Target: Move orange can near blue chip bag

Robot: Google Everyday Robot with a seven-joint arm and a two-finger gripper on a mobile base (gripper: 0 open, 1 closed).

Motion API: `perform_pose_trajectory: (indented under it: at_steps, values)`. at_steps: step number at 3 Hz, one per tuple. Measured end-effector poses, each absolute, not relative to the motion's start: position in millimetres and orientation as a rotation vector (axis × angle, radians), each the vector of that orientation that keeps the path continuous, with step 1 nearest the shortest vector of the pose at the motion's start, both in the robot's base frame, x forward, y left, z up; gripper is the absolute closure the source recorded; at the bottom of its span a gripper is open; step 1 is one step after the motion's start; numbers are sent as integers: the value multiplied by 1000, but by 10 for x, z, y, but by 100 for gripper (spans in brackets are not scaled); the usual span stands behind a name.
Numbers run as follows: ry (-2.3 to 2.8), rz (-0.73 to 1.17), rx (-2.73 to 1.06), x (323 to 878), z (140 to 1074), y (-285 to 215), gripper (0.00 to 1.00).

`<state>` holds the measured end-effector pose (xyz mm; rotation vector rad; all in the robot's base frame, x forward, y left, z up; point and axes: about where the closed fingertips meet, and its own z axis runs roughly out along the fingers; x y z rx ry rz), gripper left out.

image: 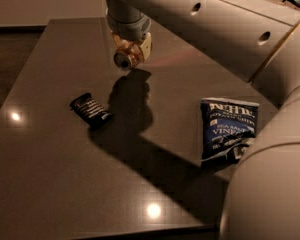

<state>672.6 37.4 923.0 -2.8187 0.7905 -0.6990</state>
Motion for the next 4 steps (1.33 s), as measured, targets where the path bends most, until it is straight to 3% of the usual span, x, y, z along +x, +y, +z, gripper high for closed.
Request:
perform_pose_trajectory:
  at_steps: [2, 4]
  values:
    - [842, -654, -2832, 6685, 9203, 174, 100]
    - [851, -631, -2842, 6208, 9277, -145, 100]
